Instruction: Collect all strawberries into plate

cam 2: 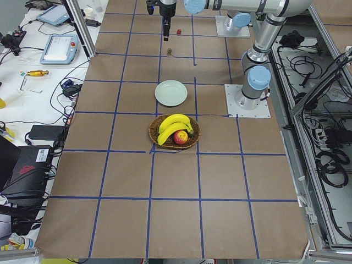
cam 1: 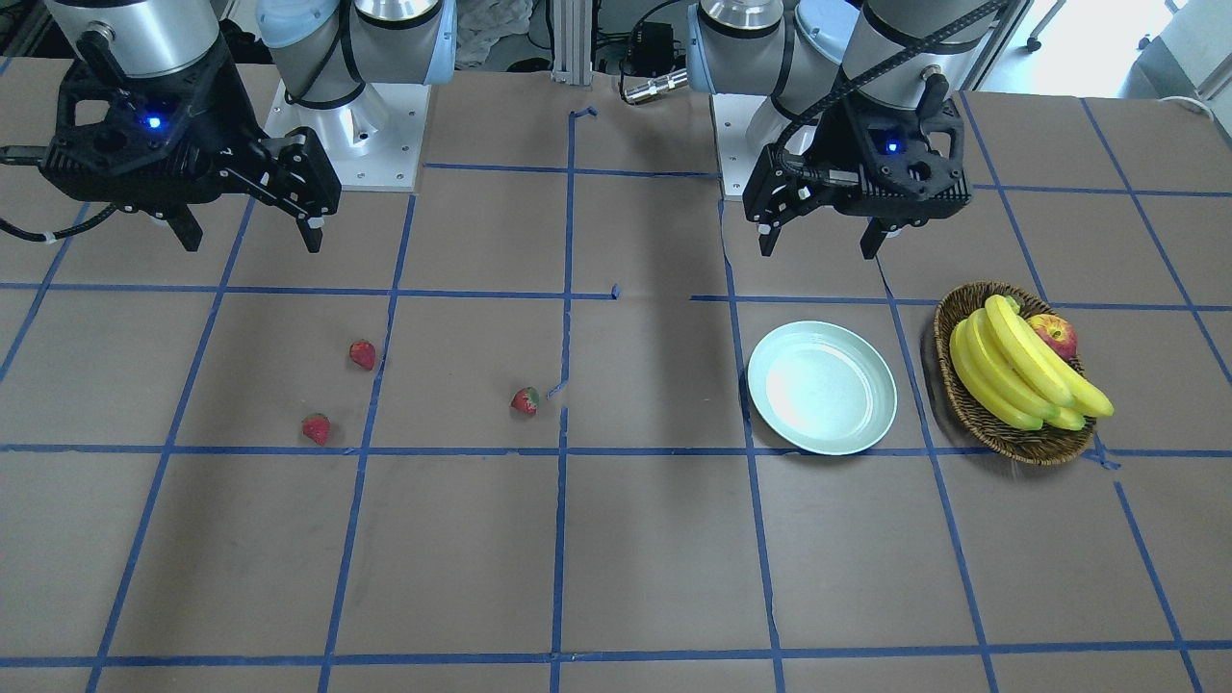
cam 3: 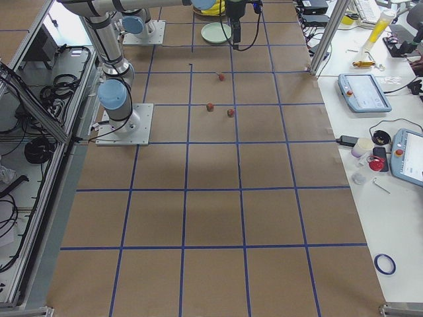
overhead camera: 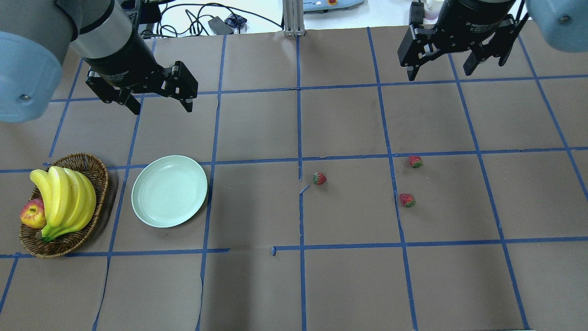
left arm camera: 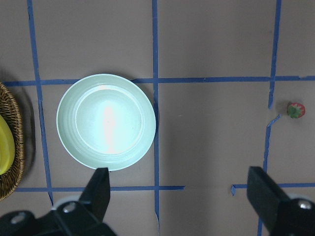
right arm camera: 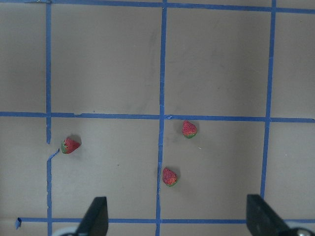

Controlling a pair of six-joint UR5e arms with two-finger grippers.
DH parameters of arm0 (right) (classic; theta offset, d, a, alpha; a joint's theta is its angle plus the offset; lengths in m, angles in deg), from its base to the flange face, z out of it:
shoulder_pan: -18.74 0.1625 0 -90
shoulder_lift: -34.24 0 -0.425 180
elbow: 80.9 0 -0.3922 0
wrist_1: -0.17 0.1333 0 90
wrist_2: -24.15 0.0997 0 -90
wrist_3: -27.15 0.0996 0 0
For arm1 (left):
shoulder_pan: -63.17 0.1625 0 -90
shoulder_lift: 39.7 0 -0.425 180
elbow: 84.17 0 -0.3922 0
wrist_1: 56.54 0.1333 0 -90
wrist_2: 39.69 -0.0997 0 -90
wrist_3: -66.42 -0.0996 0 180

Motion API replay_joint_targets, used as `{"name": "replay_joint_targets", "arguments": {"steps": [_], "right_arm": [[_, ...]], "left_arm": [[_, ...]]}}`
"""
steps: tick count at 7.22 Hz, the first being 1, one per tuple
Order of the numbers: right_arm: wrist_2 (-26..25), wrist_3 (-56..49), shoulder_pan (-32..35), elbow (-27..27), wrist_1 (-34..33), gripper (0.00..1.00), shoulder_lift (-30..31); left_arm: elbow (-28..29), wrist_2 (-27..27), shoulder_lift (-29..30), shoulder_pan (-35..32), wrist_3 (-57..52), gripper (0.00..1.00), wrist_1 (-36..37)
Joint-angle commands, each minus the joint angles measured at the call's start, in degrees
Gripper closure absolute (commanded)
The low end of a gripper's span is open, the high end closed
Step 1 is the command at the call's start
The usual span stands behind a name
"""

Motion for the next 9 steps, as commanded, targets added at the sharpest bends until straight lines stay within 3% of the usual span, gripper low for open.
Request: {"name": "replay_joint_targets", "arguments": {"steps": [1, 9], "right_arm": [[0.2, -0.2, 0.0, -0.3, 0.1, 0.0, -0.1], [0.3, 0.9, 0.0, 0.7, -1.6, 0.0, -0.1]], "left_arm": [[0.0, 0.0, -0.2, 0.0, 0.1, 0.0, 0.0], [-0.4, -0.1, -0.2, 0.0, 0.1, 0.0, 0.0]]}}
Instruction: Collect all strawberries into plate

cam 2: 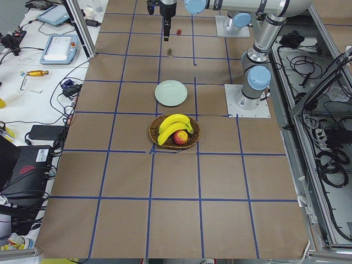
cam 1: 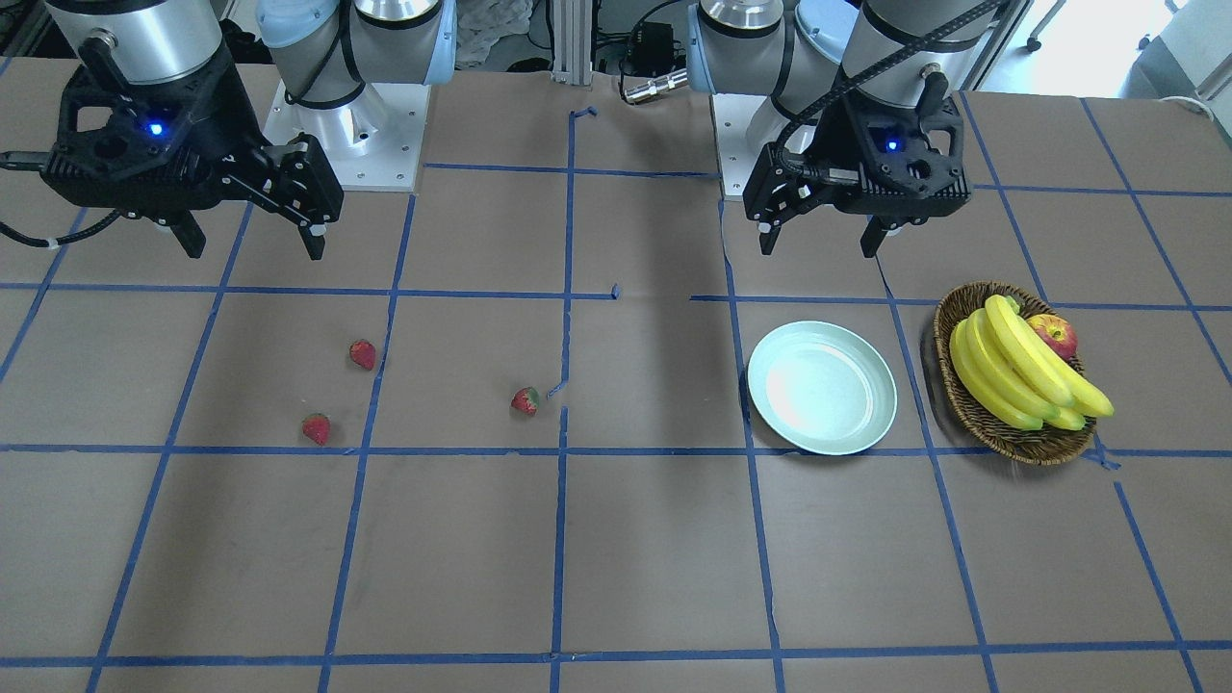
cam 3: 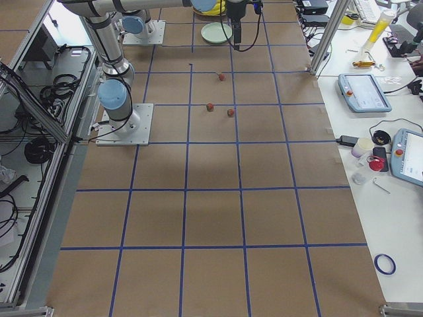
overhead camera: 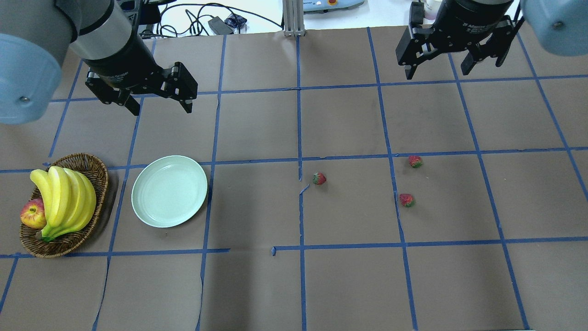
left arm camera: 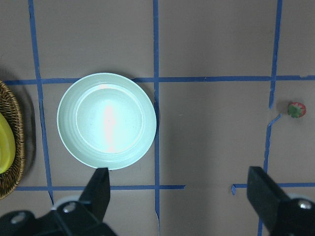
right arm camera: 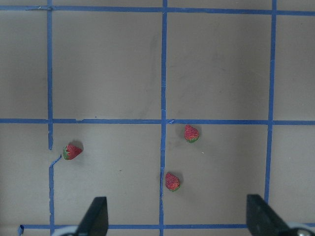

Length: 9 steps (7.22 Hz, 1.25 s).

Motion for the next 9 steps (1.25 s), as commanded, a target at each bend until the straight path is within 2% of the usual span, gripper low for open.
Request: {"name": "replay_joint_targets", "arguments": {"steps": [1, 5, 7, 8, 9], "right_arm": [[-0.4, 0.1, 0.0, 0.1, 0.1, 0.0, 0.0], [-0.7, -0.2, 0.0, 1.3, -0.3, 0.0, -1.0], [-1.4, -0.4, 0.0, 8.0, -6.4, 0.0, -3.2], [-5.7, 0.0, 0.0, 13.5, -11.4, 0.01, -3.3], [-6.3, 0.0, -0.7, 19.3, -19.7, 0.0, -3.3]], "left_arm": [[0.0, 0.0, 0.0, 0.0, 0.0, 0.0, 0.0], [-0.1, 0.0, 0.1, 0.0, -0.3, 0.0, -0.3], [-0.3, 0.0, 0.2, 0.0, -0.4, 0.0, -0.4], [-0.4, 0.0, 0.3, 0.0, -0.4, 0.0, -0.4], [-1.0, 0.0, 0.3, 0.0, -0.4, 0.0, -0.4]]}}
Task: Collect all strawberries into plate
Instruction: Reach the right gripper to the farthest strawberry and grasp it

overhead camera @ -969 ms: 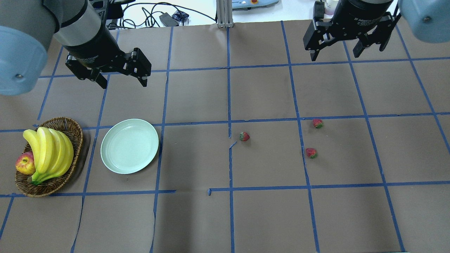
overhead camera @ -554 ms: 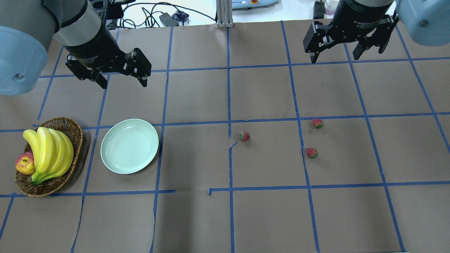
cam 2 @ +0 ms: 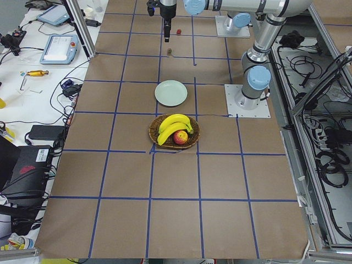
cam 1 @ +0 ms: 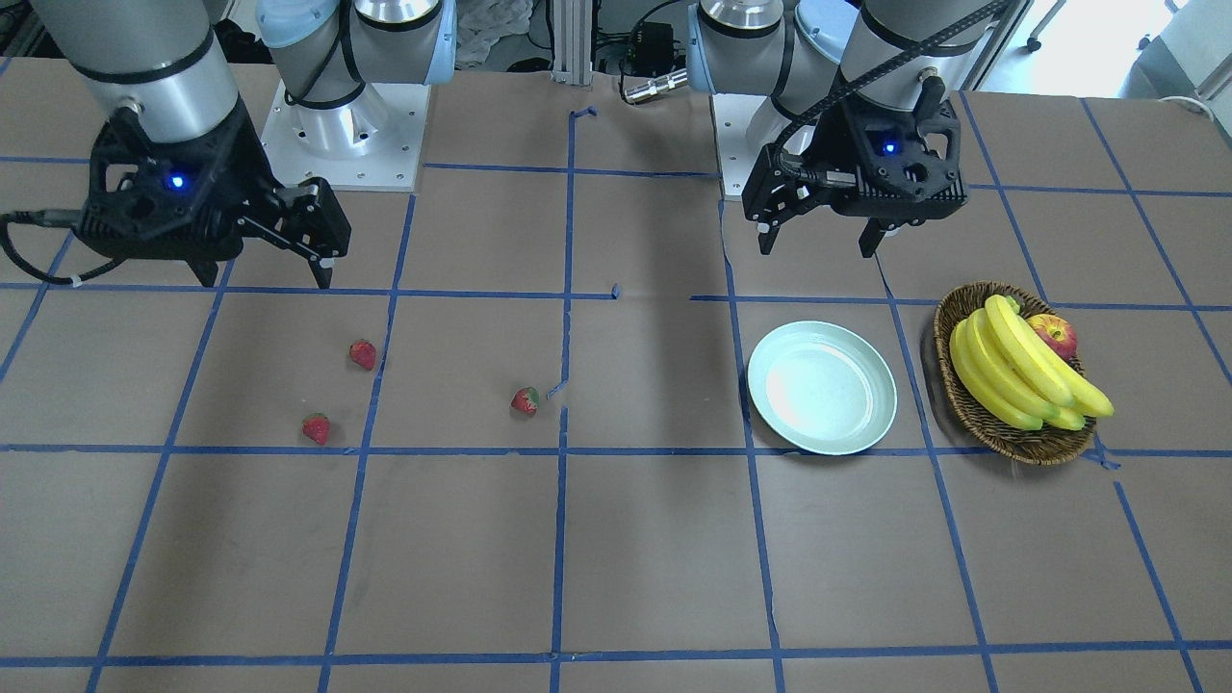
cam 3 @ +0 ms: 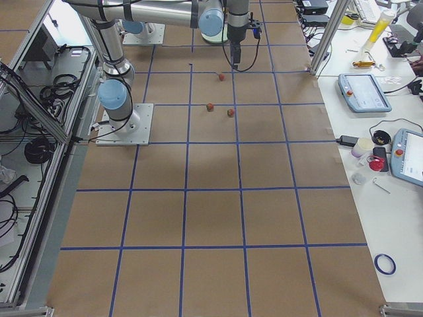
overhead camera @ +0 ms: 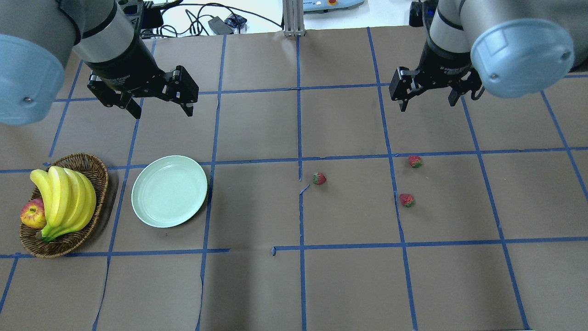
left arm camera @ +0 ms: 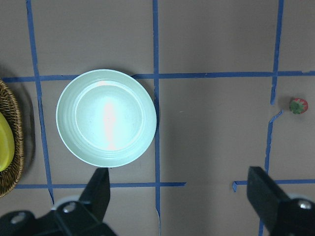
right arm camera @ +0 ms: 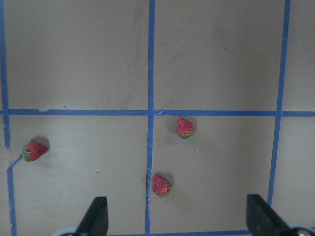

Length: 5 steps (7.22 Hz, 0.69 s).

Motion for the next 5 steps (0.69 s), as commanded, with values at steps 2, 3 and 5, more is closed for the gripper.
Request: {"name": "replay_joint_targets", "arguments": {"steps": [2, 3, 5], "right_arm": [[-1.1, -0.6, -4.2, 19.1, -21.4, 0.0, -0.7], [-0.2, -0.8, -8.1, 23.6, -27.6, 0.0, -2.1], [6.6, -3.3, -9.7, 25.3, -30.1, 0.0, -5.0]], "left_arm": [[-1.0, 0.0, 0.0, 0.0, 0.0, 0.0, 0.0], [-1.0, 0.0, 0.0, 0.0, 0.0, 0.0, 0.0], [-1.0, 0.0, 0.2, 0.0, 0.1, 0.0, 0.0]]}}
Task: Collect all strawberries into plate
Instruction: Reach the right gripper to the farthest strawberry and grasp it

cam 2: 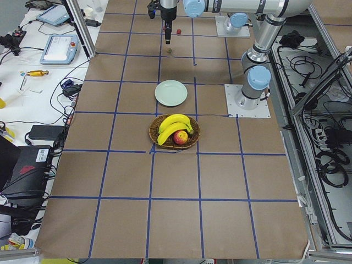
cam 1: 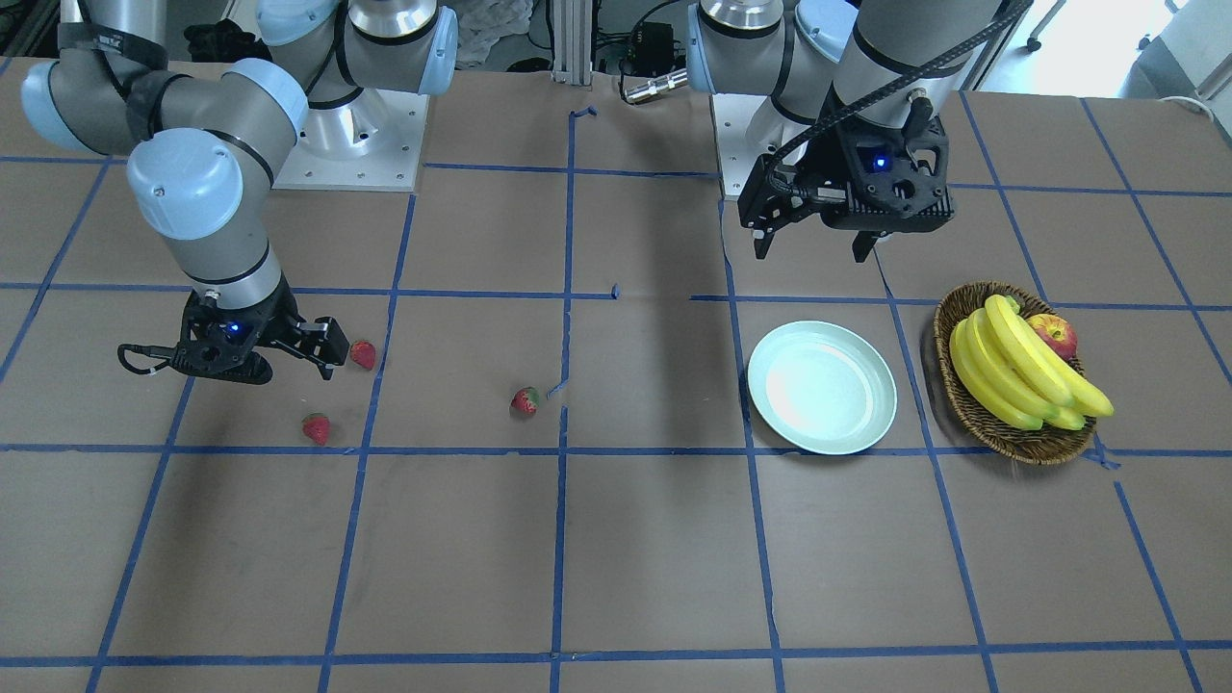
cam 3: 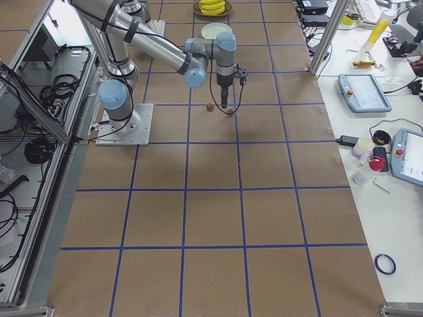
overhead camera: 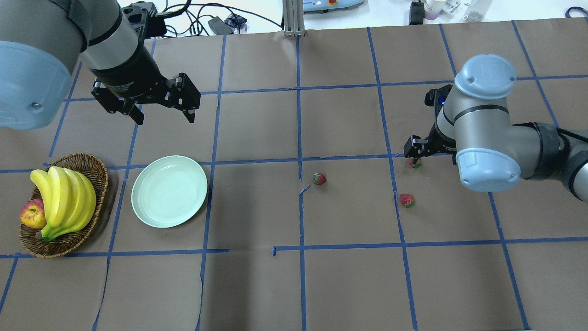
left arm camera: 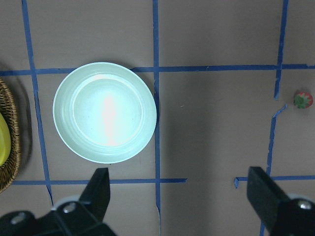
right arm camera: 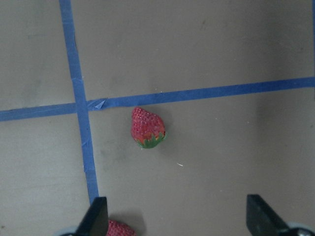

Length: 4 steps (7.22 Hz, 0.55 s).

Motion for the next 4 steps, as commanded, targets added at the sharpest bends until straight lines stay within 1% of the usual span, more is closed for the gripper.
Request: {"name": "replay_joint_targets", "arguments": {"steps": [1, 2, 4], "right_arm": [[5.0, -1.7, -1.0, 0.7, -3.5, 0.0, -4.3], [5.1, -3.4, -1.0, 0.7, -8.0, 0.0, -7.0], [5.0, -5.0, -1.0, -1.0, -8.9, 0.0, -9.3]], "left_arm": [[0.0, 0.0, 0.1, 0.0, 0.0, 0.0, 0.0], [-0.1, 0.0, 0.1, 0.0, 0.1, 0.0, 0.0], [-0.1, 0.0, 0.2, 0.0, 0.1, 0.0, 0.0]]}}
